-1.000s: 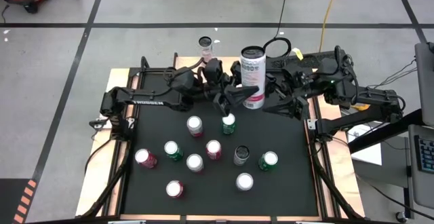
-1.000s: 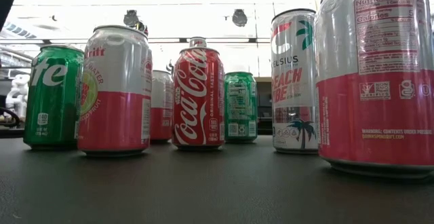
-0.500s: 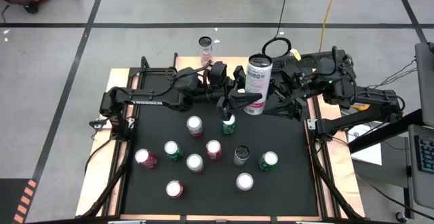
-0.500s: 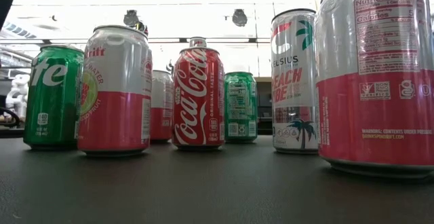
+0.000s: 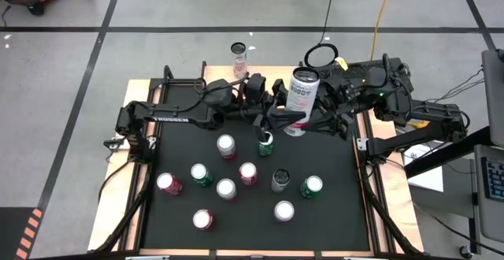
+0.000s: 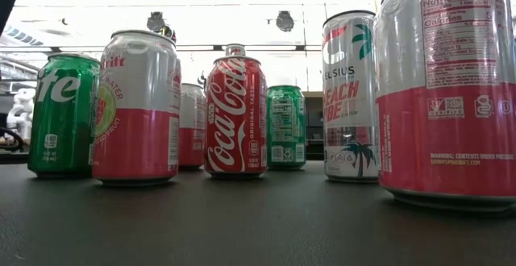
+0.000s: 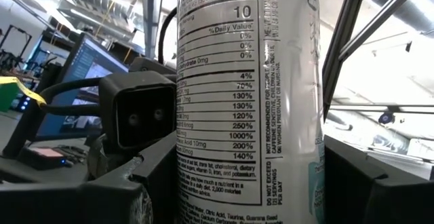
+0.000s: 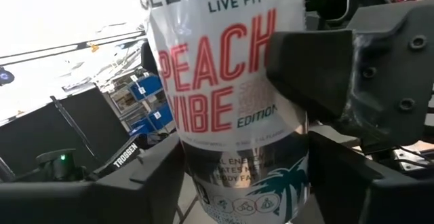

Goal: Place canned beverage on shelf
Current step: Put the top white pink soda can aligned with the other white pink soda can on the shelf

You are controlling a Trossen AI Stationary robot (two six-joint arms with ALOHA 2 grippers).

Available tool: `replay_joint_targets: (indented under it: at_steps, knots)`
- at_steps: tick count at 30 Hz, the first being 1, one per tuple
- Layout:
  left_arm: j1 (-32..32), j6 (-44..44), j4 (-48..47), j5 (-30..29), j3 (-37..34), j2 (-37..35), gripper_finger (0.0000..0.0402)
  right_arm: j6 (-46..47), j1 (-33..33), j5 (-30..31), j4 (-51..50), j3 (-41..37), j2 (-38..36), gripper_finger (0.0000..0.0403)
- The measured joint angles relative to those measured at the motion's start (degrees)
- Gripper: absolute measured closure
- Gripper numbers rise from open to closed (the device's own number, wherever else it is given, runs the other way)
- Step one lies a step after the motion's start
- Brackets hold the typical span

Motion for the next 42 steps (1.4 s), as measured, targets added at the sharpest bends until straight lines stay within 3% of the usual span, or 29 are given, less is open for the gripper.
replay_joint_targets:
  at_steps: [9, 22, 42]
  knots:
    - [-0.24, -4.28, -0.09, -1.01, -0.02, 0.09, 0.0137, 0.56, 0.02, -0.02, -0.07, 0.02, -0.02, 0.0178]
    - [-0.19, -4.05, -0.8, -3.58, -0.18, -0.52, 0.0073, 0.78, 0.0, 0.12, -0.6, 0.09, -0.02, 0.0178]
    - [-0.08, 1.95, -13.11, -12.05, -0.13, -7.08, 0.0069, 0.69, -0.83, -0.09, -2.75, 0.17, -0.17, 0.0179]
